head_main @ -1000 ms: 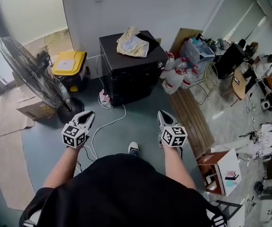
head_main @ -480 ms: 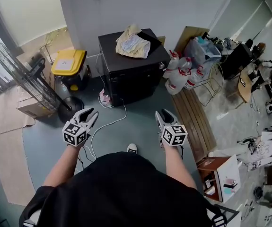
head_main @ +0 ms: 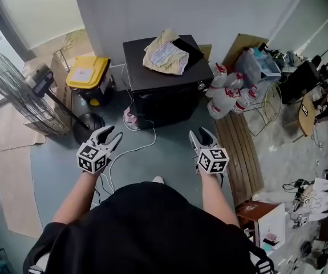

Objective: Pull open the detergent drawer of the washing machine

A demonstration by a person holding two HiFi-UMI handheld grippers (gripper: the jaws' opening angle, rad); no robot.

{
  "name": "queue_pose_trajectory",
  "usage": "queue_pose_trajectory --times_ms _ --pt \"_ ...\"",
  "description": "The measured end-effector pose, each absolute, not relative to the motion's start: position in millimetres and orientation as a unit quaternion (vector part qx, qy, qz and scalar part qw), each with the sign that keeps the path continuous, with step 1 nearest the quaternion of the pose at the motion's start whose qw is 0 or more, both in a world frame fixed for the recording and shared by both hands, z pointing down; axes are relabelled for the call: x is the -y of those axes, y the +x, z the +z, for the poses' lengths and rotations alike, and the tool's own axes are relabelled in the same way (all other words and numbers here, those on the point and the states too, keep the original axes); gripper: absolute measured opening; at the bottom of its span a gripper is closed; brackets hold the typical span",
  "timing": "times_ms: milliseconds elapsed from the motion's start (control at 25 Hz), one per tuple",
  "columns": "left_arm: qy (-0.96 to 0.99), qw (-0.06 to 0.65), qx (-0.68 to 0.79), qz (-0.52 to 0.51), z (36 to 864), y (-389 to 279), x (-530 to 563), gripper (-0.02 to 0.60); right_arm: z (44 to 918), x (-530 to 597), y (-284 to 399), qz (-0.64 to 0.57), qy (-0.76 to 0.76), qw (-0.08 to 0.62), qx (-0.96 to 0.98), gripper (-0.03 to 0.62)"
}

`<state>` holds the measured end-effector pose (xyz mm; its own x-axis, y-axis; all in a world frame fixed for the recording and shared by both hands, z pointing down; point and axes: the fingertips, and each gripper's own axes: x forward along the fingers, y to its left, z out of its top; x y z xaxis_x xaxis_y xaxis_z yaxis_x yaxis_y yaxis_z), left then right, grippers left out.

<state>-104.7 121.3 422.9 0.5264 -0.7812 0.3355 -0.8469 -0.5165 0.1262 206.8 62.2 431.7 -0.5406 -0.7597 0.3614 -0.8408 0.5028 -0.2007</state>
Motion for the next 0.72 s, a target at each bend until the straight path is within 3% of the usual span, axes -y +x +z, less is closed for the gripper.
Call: queue_pose_trajectory --times_ms 720 --pt "0.836 0.167 0.505 0.137 446 -77 -81 0.19 447 18 208 0.184 0.412 0.109 0.885 0.198"
